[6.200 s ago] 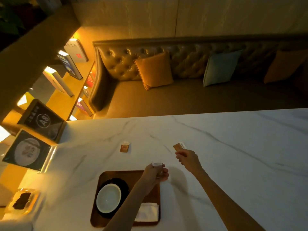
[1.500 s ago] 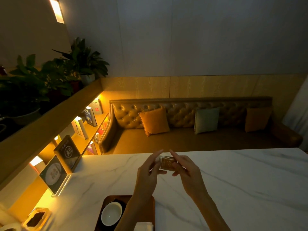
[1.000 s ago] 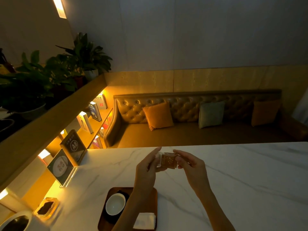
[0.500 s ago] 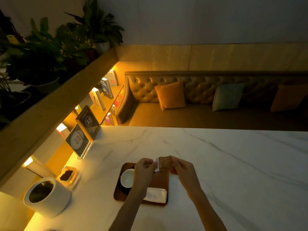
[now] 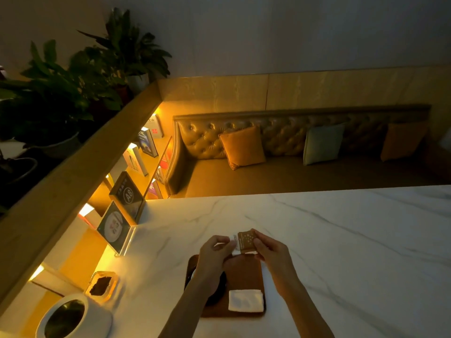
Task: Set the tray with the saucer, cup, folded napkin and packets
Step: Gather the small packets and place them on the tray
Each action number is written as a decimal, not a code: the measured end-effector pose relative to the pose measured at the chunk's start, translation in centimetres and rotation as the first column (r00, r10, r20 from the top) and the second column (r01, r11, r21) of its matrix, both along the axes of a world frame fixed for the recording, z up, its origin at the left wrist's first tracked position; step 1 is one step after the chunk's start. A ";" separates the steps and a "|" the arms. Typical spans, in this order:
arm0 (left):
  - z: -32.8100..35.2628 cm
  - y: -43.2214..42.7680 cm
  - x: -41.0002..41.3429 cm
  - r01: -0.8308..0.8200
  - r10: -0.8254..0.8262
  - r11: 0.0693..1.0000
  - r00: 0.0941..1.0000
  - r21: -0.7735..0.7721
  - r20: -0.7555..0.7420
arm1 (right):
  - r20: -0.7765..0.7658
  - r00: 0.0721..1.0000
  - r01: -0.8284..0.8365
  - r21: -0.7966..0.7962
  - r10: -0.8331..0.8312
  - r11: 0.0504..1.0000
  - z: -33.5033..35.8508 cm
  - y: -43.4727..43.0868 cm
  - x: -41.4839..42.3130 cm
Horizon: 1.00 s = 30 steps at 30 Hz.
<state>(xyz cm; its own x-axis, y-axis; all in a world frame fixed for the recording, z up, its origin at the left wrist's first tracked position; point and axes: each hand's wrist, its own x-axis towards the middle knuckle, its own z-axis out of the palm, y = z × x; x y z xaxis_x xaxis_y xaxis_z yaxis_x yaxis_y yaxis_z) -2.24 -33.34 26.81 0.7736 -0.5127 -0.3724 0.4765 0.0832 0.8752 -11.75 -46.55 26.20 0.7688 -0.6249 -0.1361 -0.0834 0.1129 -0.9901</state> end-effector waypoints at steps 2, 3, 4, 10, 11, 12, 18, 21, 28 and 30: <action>-0.3 0.3 0.9 0.045 -0.048 0.998 0.996 -0.041 -0.070 | 0.008 0.999 0.032 0.048 -0.033 0.998 -0.4 0.1 0.3; -0.6 0.3 1.4 0.059 -0.063 0.997 0.994 -0.046 -0.094 | 0.006 0.998 0.054 0.062 -0.055 0.997 -0.8 0.1 0.6; -0.9 0.4 1.8 0.070 -0.075 0.996 0.991 -0.048 -0.111 | 0.003 0.997 0.079 0.072 -0.080 0.994 -1.1 0.2 0.8; -4.2 -0.1 3.1 0.074 -0.068 0.996 0.992 0.047 -0.108 | -0.095 0.989 0.108 -0.032 -0.111 0.994 -4.3 1.0 2.0; -4.8 -0.3 3.3 0.068 -0.059 0.995 0.991 0.069 -0.116 | -0.114 0.988 0.096 -0.050 -0.101 0.994 -4.8 0.9 2.1; -5.5 -0.5 3.6 0.072 -0.061 0.994 0.990 0.086 -0.125 | -0.128 0.988 0.086 -0.058 -0.092 0.995 -5.2 0.7 2.1; -9.5 -1.7 3.8 0.095 -0.074 0.955 0.994 0.281 -0.084 | -0.272 0.959 0.079 0.012 -0.073 0.997 -8.5 -1.6 1.9; -12.1 -2.3 3.5 0.139 -0.115 0.923 0.989 0.358 -0.088 | -0.402 0.914 0.089 0.058 -0.058 0.994 -11.8 -2.7 1.8; -18.6 -5.3 3.4 0.180 -0.192 0.770 0.980 0.612 -0.046 | -0.582 0.812 0.022 -0.034 -0.038 0.999 -19.0 -4.4 3.0; -20.2 -6.4 4.0 0.204 -0.243 0.720 0.970 0.663 -0.035 | -0.620 0.784 -0.021 -0.044 -0.011 0.999 -20.6 -5.0 4.1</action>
